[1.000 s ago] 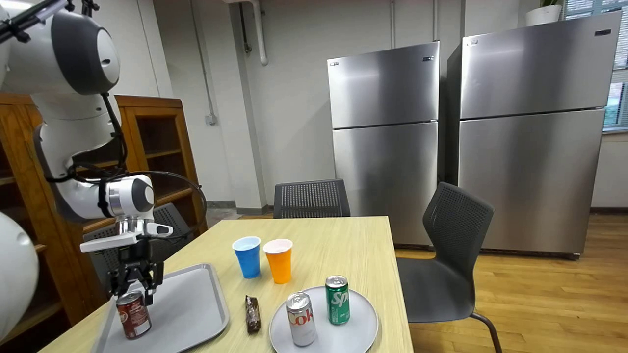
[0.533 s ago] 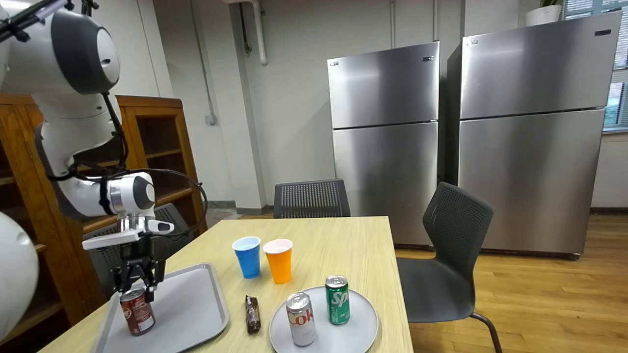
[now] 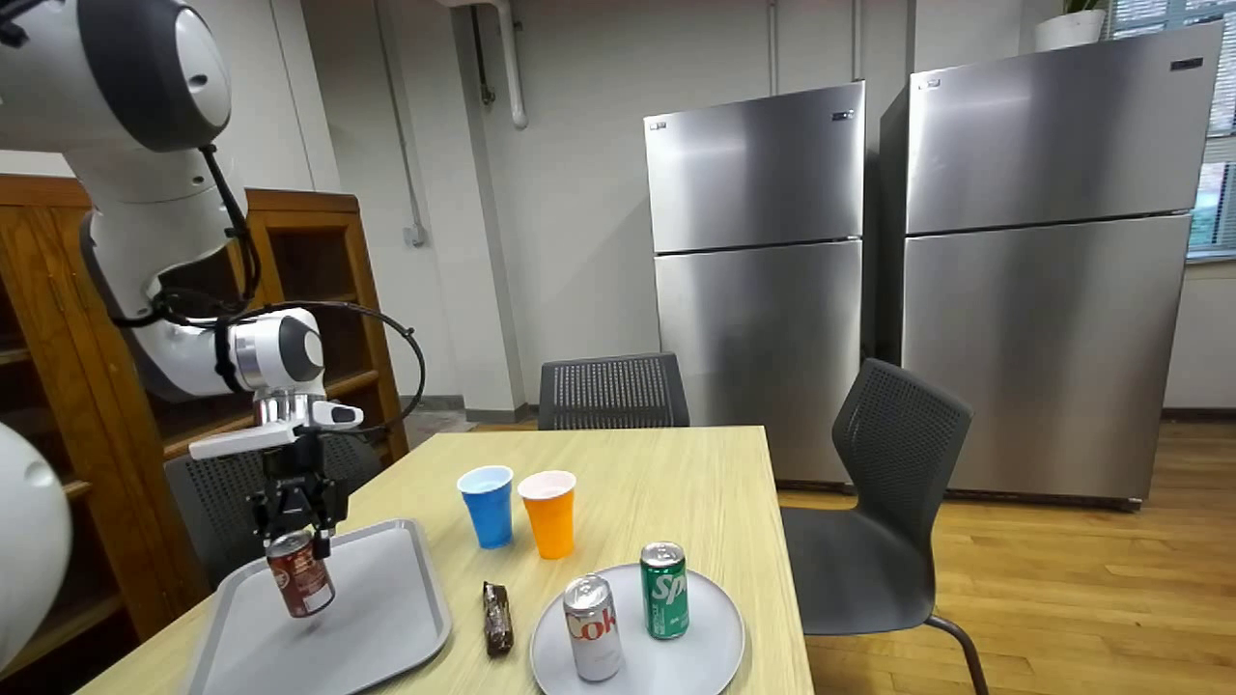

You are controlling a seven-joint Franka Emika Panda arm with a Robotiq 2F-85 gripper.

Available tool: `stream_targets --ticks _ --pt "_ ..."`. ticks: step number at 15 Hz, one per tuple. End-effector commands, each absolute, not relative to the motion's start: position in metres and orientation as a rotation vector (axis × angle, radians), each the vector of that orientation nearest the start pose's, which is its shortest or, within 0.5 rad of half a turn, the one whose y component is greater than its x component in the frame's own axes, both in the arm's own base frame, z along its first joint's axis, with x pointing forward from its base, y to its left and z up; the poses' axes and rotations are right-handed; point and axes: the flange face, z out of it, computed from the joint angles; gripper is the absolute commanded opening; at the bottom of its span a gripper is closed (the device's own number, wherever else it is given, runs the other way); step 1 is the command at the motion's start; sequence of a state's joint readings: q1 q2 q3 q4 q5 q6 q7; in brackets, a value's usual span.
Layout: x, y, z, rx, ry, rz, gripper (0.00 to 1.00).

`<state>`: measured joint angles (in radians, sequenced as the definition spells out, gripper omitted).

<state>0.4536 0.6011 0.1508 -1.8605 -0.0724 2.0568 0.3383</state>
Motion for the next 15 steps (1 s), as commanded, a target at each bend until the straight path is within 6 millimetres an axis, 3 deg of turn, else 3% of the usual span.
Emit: stream_targets --ticks 1,10,15 --pt "0.496 0.299 0.205 -3.213 -0.413 0.555 0.38" --pt "0.526 0.199 0.246 -3.211 -0.126 0.486 0.38" --pt "0.538 0.142 0.256 -3.197 0.054 0.469 0.38"
